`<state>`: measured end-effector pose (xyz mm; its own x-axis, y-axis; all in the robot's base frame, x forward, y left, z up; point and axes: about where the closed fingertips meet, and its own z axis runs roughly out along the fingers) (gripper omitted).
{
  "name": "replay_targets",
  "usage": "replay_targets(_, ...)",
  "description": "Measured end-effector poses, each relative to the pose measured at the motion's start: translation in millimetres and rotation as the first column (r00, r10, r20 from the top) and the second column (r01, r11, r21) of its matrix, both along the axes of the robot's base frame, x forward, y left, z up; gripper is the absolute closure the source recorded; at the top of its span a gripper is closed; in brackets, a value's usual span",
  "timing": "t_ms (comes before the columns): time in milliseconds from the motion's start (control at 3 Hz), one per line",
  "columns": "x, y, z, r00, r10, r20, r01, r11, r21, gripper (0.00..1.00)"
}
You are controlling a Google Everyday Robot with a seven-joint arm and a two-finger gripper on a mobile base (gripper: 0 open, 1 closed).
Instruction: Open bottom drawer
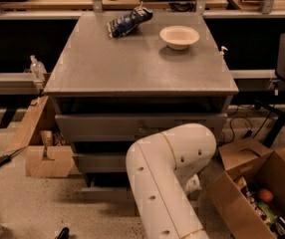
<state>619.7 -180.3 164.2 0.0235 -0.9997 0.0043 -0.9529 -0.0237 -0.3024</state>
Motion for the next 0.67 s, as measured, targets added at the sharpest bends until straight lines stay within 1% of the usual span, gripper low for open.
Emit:
replay_targets(333, -26, 10, -3, 0.9997, 0.016, -0.021, -0.015, 0.999, 0.036, 0.38)
replay_targets(667, -59, 29, -2, 0.997, 0.06, -0.049, -0.057, 0.997, 0.06, 0.61)
